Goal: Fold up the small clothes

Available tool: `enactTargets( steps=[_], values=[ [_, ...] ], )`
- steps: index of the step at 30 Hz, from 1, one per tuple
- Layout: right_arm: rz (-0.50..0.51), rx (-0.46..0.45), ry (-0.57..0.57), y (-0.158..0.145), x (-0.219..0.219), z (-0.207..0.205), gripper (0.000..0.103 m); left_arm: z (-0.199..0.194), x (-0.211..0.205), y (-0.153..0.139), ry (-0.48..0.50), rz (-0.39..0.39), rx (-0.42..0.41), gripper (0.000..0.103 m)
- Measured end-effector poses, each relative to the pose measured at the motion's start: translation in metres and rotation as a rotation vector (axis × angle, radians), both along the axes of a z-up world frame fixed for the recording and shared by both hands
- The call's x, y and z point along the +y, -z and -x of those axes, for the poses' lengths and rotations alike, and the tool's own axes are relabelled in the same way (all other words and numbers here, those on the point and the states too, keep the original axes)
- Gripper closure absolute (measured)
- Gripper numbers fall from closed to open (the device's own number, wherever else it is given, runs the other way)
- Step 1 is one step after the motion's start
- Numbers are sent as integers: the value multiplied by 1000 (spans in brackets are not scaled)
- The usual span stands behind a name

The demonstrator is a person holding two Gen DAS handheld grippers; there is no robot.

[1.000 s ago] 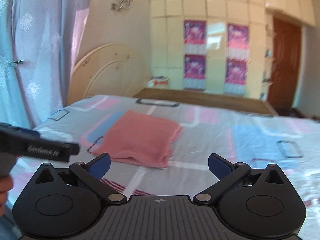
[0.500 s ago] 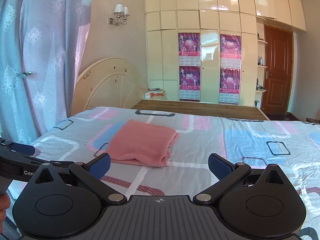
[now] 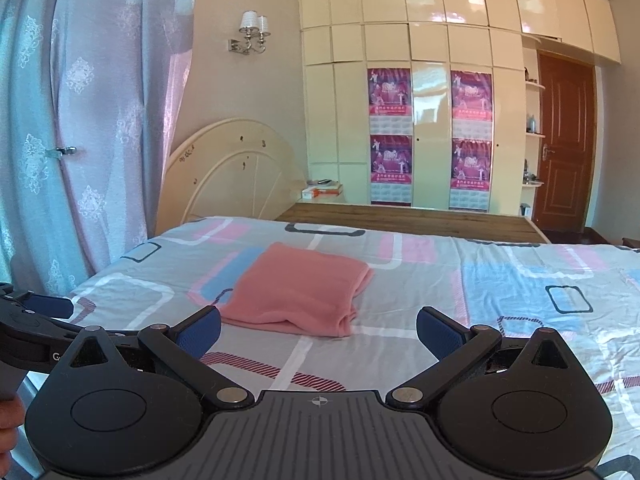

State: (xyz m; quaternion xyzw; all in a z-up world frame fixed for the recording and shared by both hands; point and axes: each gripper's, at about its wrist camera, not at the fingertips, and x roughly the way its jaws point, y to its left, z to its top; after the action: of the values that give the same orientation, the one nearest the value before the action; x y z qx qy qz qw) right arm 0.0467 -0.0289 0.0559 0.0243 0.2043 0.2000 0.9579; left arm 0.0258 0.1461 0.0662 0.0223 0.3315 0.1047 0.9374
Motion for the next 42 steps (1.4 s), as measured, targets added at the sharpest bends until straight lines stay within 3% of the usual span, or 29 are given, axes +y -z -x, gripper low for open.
enactTargets(
  steps=[42],
  values=[
    [24,53,-24,12,7,-26,0,-26,0,15,20,30,41,1]
  ],
)
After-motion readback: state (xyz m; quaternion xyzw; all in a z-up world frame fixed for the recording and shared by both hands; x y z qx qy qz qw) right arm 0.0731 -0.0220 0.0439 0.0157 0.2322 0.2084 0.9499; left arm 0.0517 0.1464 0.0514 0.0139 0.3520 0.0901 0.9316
